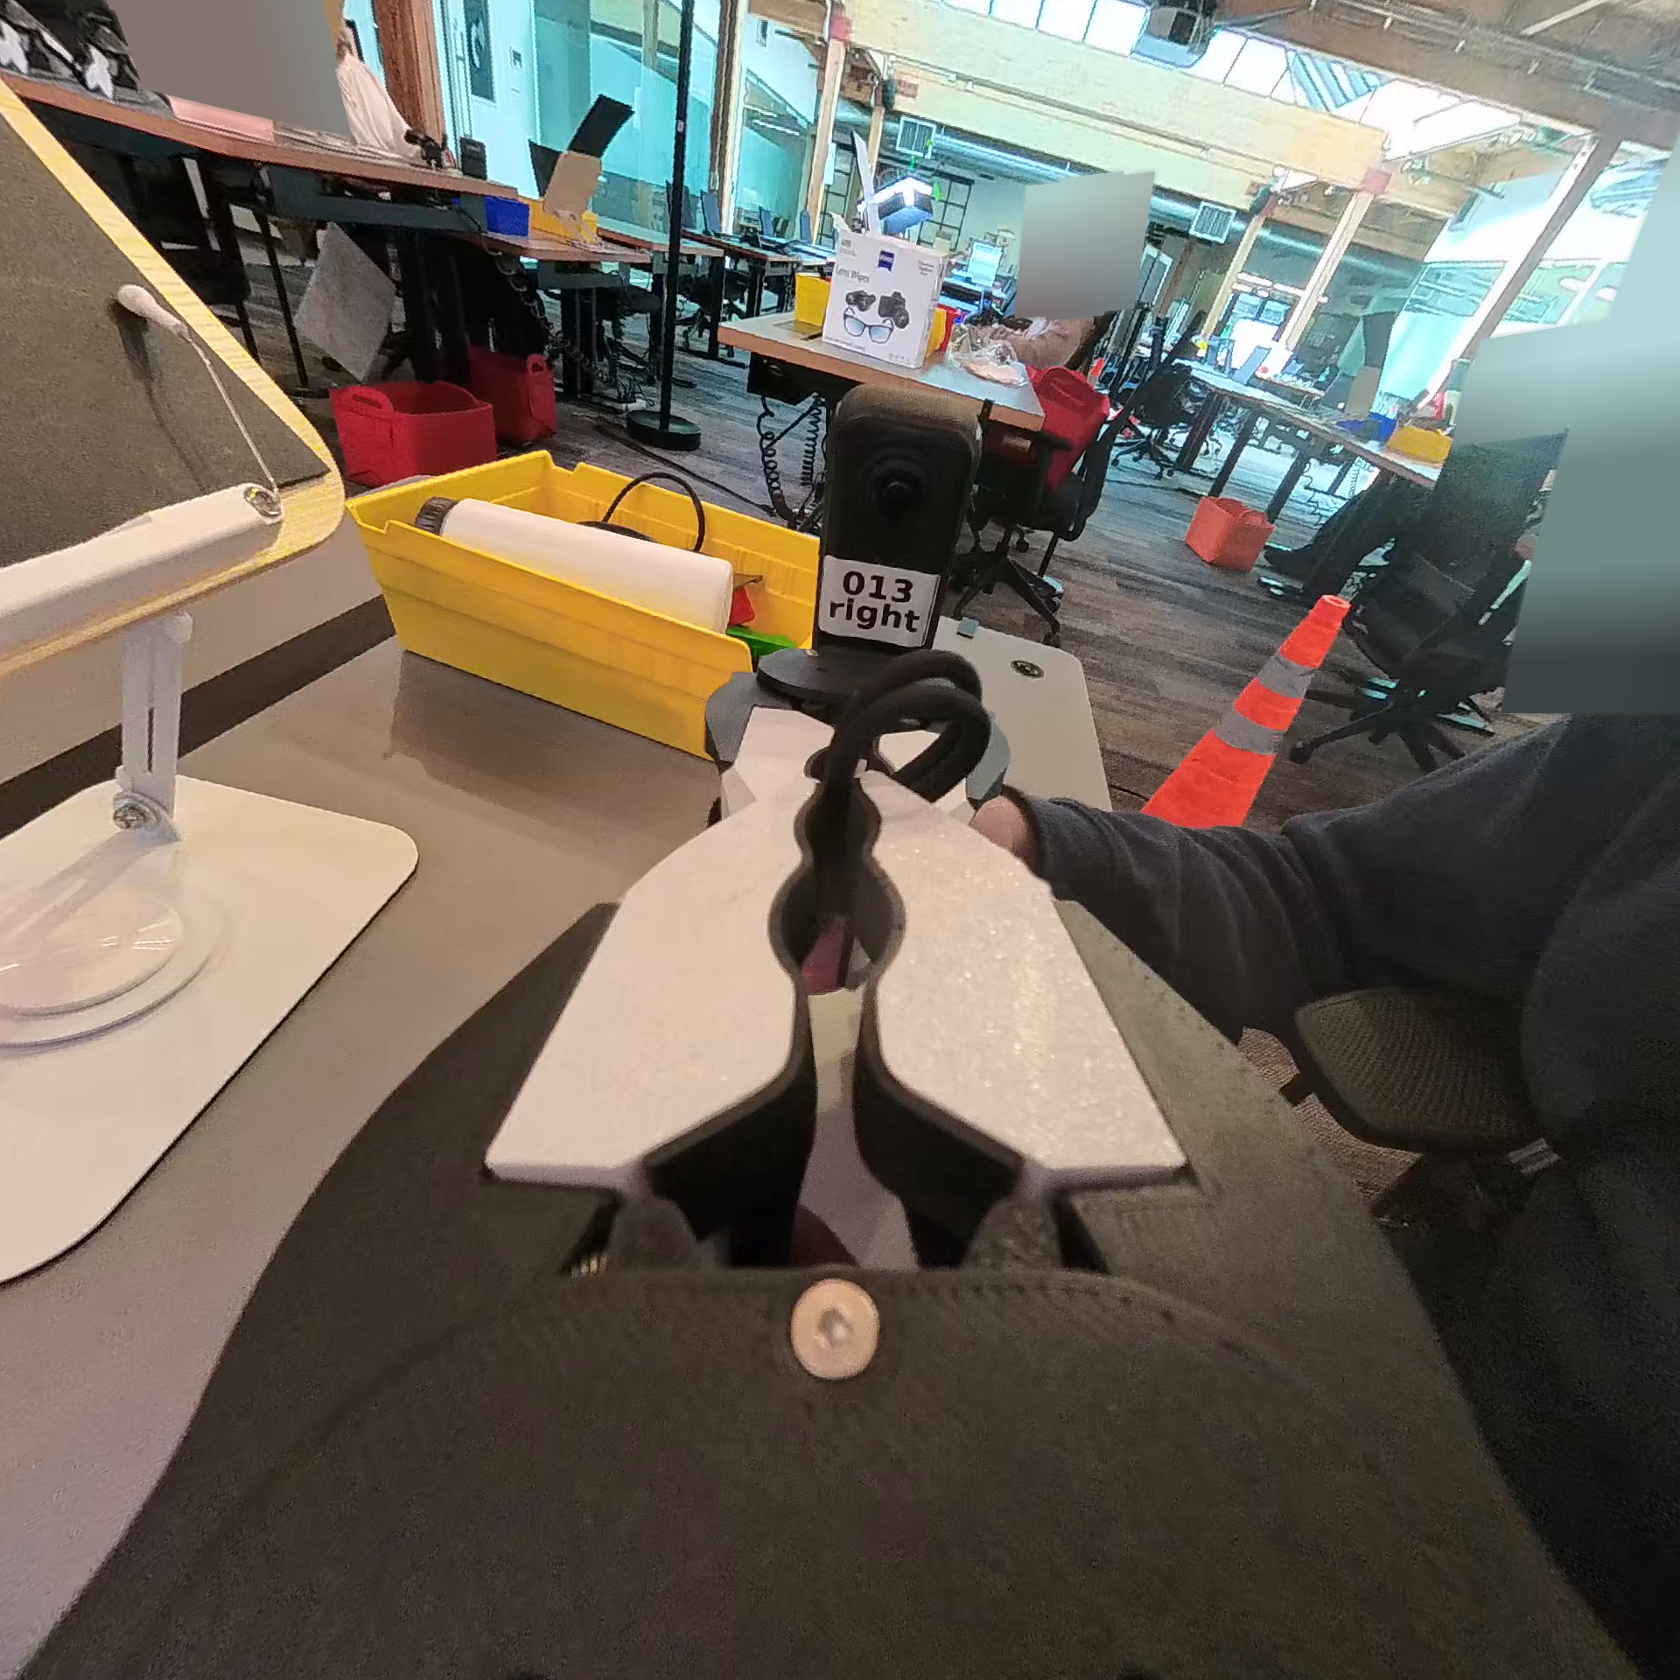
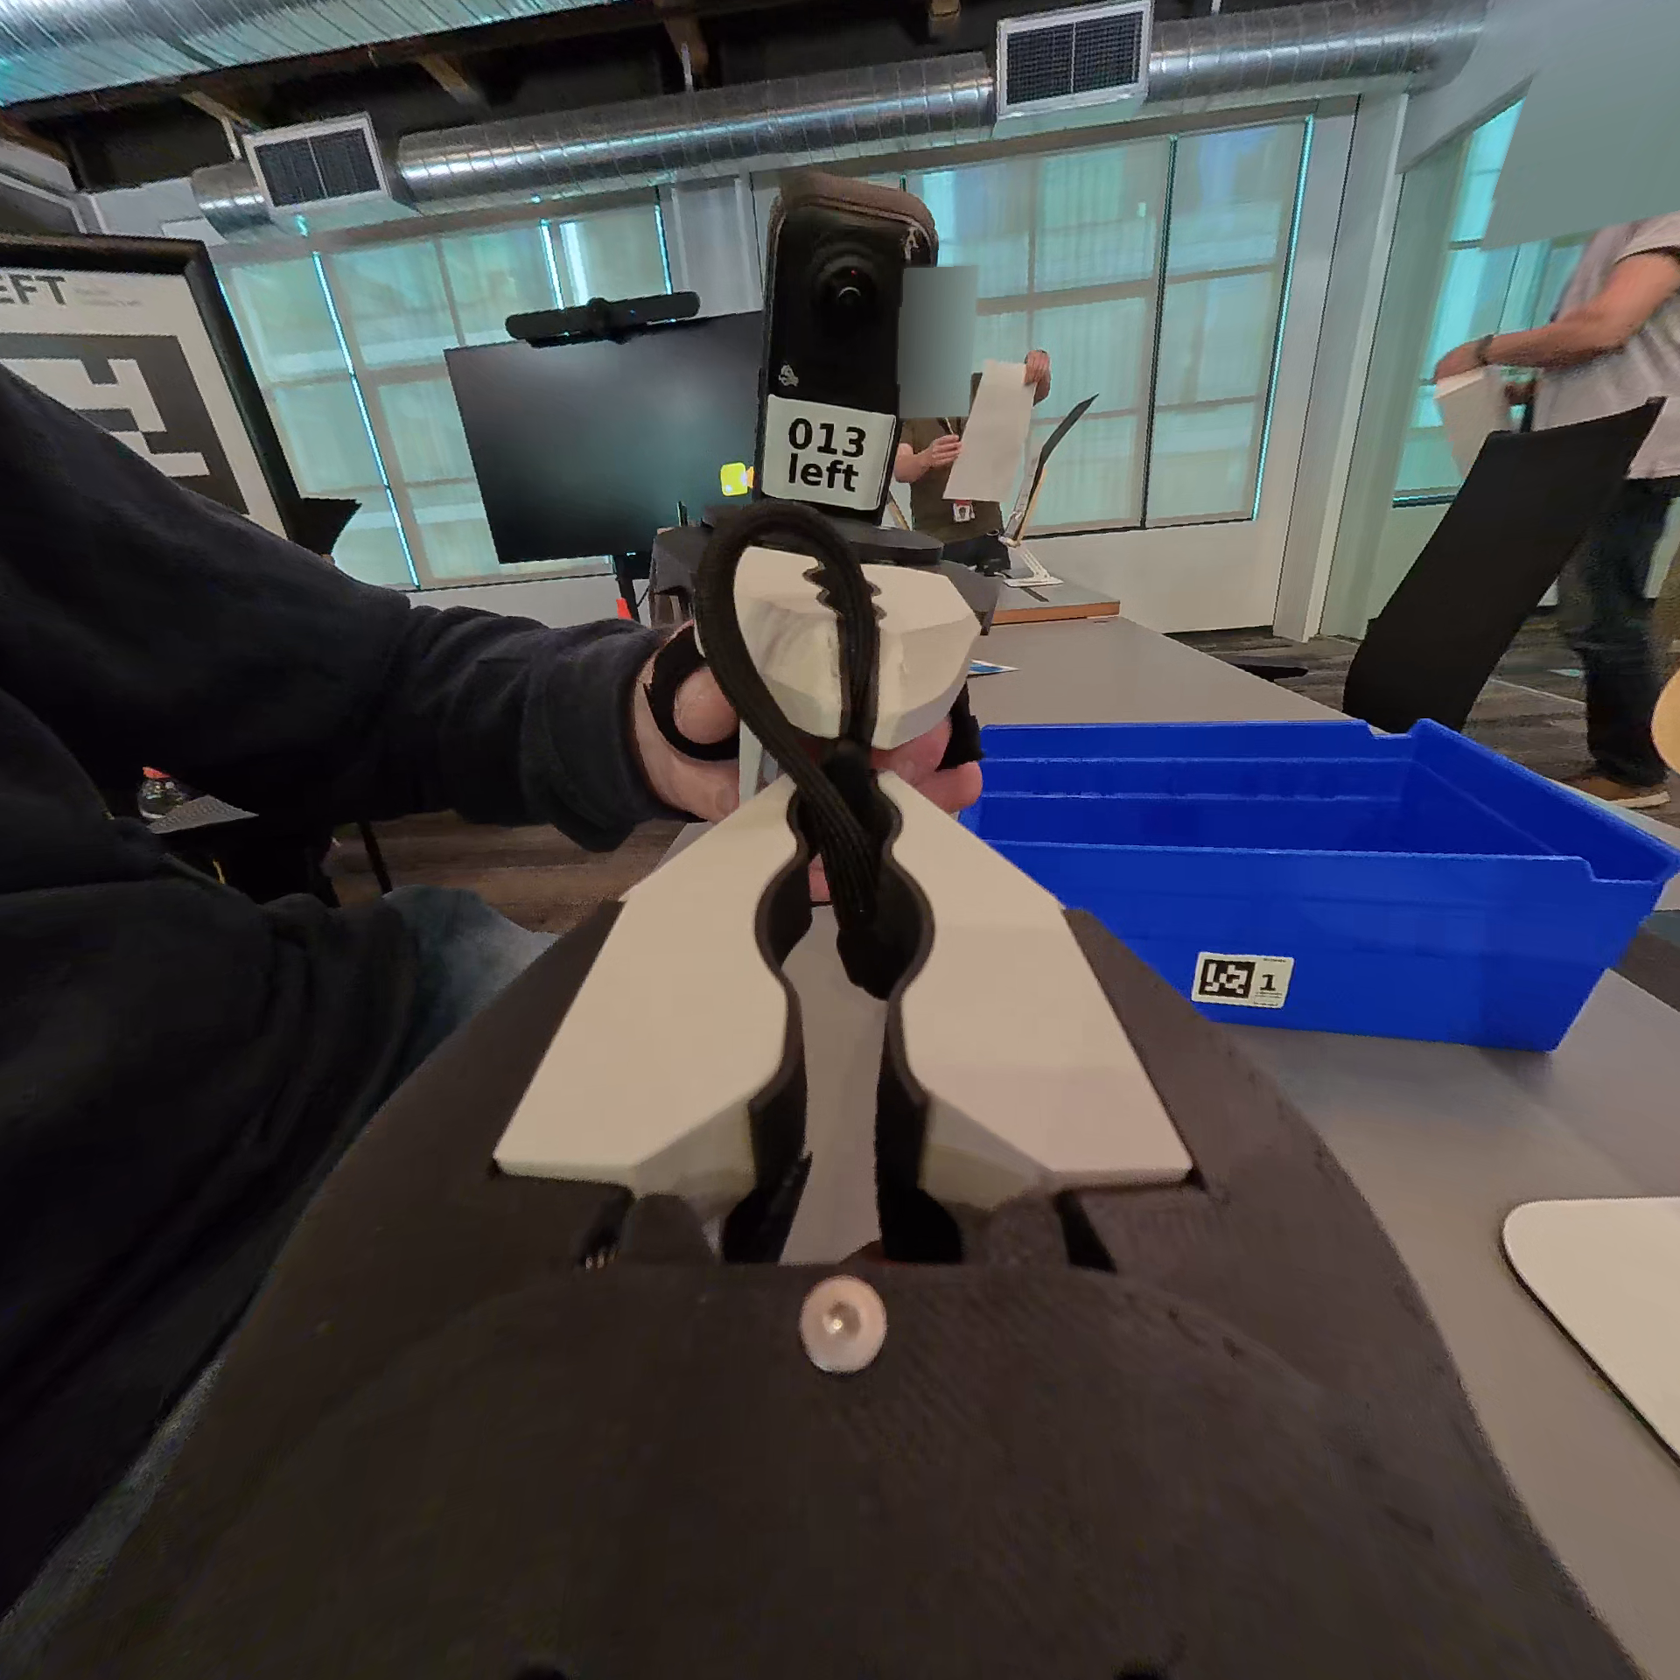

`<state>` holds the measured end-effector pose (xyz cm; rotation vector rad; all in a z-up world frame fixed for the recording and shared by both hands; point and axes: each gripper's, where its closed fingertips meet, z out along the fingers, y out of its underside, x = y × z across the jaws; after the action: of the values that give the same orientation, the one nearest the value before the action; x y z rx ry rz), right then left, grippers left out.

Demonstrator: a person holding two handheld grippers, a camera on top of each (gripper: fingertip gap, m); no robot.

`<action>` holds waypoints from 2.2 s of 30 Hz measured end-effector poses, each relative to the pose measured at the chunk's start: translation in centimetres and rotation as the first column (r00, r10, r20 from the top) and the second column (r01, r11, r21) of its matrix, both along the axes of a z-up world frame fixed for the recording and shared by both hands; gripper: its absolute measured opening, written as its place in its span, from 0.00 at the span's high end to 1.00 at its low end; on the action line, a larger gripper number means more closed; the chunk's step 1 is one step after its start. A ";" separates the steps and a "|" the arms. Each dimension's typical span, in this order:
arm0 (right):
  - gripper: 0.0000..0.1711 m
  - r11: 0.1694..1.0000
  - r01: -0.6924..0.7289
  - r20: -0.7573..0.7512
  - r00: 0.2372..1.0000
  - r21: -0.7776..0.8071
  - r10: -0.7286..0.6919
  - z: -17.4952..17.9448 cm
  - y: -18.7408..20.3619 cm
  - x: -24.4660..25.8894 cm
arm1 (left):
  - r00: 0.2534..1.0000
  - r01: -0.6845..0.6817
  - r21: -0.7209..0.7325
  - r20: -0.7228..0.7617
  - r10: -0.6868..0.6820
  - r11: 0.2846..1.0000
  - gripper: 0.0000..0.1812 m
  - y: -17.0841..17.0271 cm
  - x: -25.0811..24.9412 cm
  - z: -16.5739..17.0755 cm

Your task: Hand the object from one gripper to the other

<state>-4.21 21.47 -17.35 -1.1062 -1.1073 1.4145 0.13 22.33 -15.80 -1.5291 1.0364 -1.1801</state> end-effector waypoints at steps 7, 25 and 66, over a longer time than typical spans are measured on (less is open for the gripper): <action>0.98 0.999 0.005 0.003 1.000 -0.040 -0.005 0.0 0.4 0.2 | 1.000 -0.012 0.032 -0.022 0.012 0.999 0.94 0.2 -0.3 -0.1; 0.98 0.895 -0.146 0.062 0.980 -0.421 0.189 -3.2 0.7 -0.5 | 0.646 0.565 0.820 -0.370 0.668 -0.092 0.70 1.4 -3.3 0.6; 0.64 0.962 0.210 -0.084 0.977 0.172 -0.198 3.0 1.5 3.0 | 0.901 -0.082 0.307 -0.383 0.202 0.948 0.98 3.4 -2.2 -3.1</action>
<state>-1.21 23.00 -14.31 -1.0065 -1.0209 1.1577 -2.08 25.72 -18.94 -1.6229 1.2810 -0.5817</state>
